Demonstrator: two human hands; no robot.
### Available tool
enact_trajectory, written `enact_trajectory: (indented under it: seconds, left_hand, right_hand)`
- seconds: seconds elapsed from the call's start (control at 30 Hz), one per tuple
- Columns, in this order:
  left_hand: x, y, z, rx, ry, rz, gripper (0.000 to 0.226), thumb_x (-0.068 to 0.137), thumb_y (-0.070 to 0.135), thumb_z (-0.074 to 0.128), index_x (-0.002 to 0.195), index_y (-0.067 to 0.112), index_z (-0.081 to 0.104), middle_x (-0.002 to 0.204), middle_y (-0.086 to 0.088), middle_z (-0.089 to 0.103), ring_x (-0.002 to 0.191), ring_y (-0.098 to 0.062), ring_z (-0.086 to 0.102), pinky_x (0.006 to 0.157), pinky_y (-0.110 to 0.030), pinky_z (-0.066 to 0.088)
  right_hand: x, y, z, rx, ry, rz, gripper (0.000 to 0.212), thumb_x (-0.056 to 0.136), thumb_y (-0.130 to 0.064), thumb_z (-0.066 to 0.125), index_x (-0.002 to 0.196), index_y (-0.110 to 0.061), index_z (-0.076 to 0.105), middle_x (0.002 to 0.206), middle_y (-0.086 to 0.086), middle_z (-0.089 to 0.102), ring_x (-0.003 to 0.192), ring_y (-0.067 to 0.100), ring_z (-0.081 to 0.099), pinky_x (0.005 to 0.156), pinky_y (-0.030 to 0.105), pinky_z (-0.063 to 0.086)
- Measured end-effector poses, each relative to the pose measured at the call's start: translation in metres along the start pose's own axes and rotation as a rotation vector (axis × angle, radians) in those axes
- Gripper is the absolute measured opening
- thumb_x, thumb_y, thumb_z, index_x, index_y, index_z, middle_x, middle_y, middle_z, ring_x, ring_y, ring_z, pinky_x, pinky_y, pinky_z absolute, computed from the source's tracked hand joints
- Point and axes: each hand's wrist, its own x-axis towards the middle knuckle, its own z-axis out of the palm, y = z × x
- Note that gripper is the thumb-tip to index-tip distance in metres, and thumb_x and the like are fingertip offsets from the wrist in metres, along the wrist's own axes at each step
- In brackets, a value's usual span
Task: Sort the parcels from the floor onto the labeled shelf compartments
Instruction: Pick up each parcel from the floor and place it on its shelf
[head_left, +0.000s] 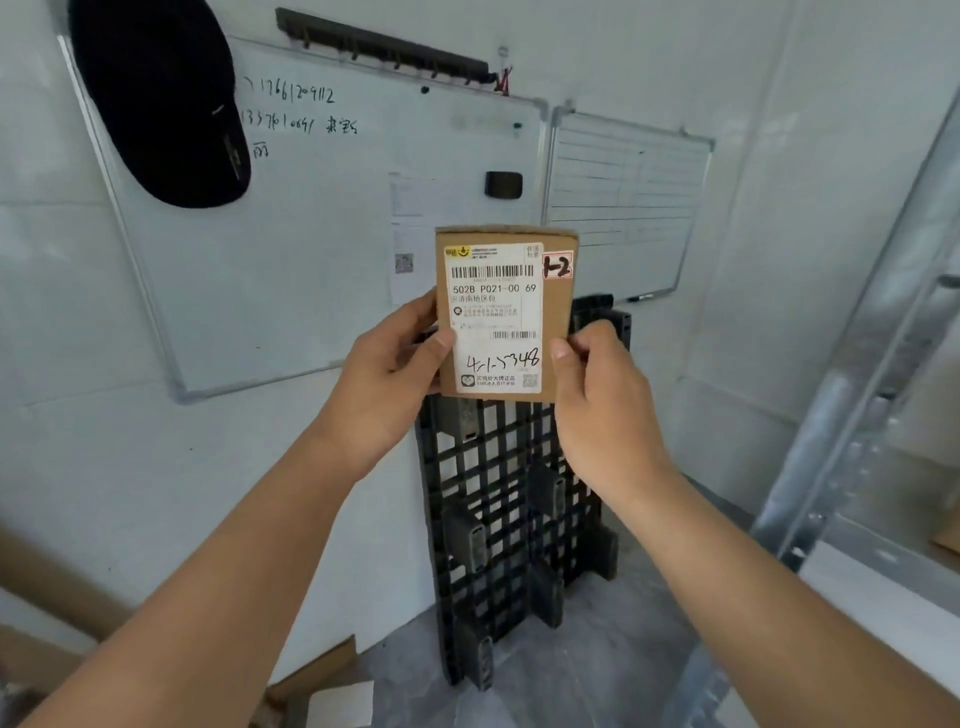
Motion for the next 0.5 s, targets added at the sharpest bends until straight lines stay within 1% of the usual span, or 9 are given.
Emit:
enact_trajectory:
  seconds: [0.03,0.1,0.17,0.2,0.23,0.27,0.3,0.4,0.5]
  left_hand:
    - [0.003,0.001,0.005,-0.022,-0.011,0.008,0.045,0.109,0.016,0.048,0.153,0.027,0.048,0.132,0.021,0.069,0.119,-0.003,0.067,0.086,-0.025,0.061]
    - [0.009,0.000,0.016,-0.077,-0.011,0.017,0.044,0.108,0.015,0.050,0.151,0.024,0.048,0.135,0.016,0.068,0.121,-0.006,0.067,0.090,-0.033,0.062]
    - [0.016,-0.004,0.026,-0.123,-0.026,0.016,0.036,0.107,0.013,0.053,0.142,0.021,0.052,0.135,0.010,0.069,0.120,-0.010,0.068,0.094,-0.043,0.062]
    - [0.019,-0.006,0.031,-0.134,-0.047,0.020,0.032,0.107,0.013,0.053,0.138,0.021,0.054,0.135,0.009,0.069,0.120,-0.011,0.069,0.095,-0.045,0.061]
    - [0.022,-0.009,0.035,-0.142,-0.071,0.026,0.031,0.107,0.012,0.054,0.137,0.021,0.055,0.136,0.008,0.069,0.120,-0.011,0.069,0.095,-0.046,0.061]
    - [0.024,-0.011,0.039,-0.150,-0.100,0.037,0.033,0.107,0.011,0.054,0.139,0.020,0.055,0.137,0.008,0.068,0.120,-0.011,0.069,0.095,-0.045,0.061]
    - [0.027,-0.013,0.044,-0.162,-0.133,0.049,0.037,0.107,0.009,0.053,0.142,0.018,0.054,0.139,0.007,0.067,0.122,-0.010,0.068,0.095,-0.044,0.061]
    - [0.032,-0.015,0.059,-0.229,-0.272,0.077,0.046,0.106,0.002,0.051,0.150,0.016,0.051,0.144,0.006,0.064,0.125,-0.008,0.065,0.095,-0.034,0.060]
    - [0.034,-0.014,0.080,-0.295,-0.406,0.084,0.050,0.105,0.000,0.052,0.152,0.016,0.049,0.143,0.011,0.064,0.124,-0.008,0.066,0.095,-0.032,0.060]
  right_hand:
    - [0.000,0.002,-0.006,0.006,0.025,0.000,0.020,0.110,-0.037,0.042,0.110,-0.018,0.050,0.115,-0.001,0.064,0.102,0.011,0.063,0.066,0.012,0.050]
    - [-0.002,0.003,-0.017,0.035,0.085,0.005,0.019,0.109,-0.034,0.045,0.120,-0.019,0.050,0.119,-0.005,0.065,0.101,0.002,0.063,0.072,0.007,0.049]
    - [-0.004,0.003,-0.025,0.045,0.126,0.032,0.031,0.110,-0.031,0.046,0.138,-0.018,0.048,0.123,-0.011,0.062,0.100,-0.004,0.060,0.077,0.000,0.044]
    - [-0.006,0.003,-0.029,0.037,0.144,0.049,0.039,0.110,-0.032,0.045,0.146,-0.018,0.045,0.124,-0.012,0.060,0.103,-0.003,0.059,0.081,0.000,0.044]
    - [-0.008,0.003,-0.032,0.014,0.166,0.055,0.043,0.110,-0.033,0.044,0.151,-0.019,0.042,0.127,-0.012,0.060,0.110,0.000,0.058,0.088,0.004,0.046]
    - [-0.011,0.005,-0.035,-0.016,0.192,0.051,0.045,0.110,-0.033,0.042,0.153,-0.022,0.042,0.131,-0.009,0.061,0.116,0.005,0.059,0.096,0.012,0.048]
    - [-0.014,0.005,-0.039,-0.042,0.222,0.052,0.044,0.110,-0.034,0.042,0.153,-0.024,0.042,0.134,-0.006,0.062,0.120,0.008,0.059,0.100,0.022,0.049]
    - [-0.023,0.008,-0.052,-0.068,0.344,0.102,0.041,0.111,-0.034,0.040,0.151,-0.028,0.046,0.134,-0.004,0.065,0.121,0.011,0.062,0.103,0.036,0.054]
    - [-0.040,0.010,-0.067,-0.093,0.442,0.185,0.039,0.111,-0.035,0.040,0.149,-0.031,0.048,0.131,-0.006,0.066,0.118,0.008,0.064,0.102,0.041,0.056]
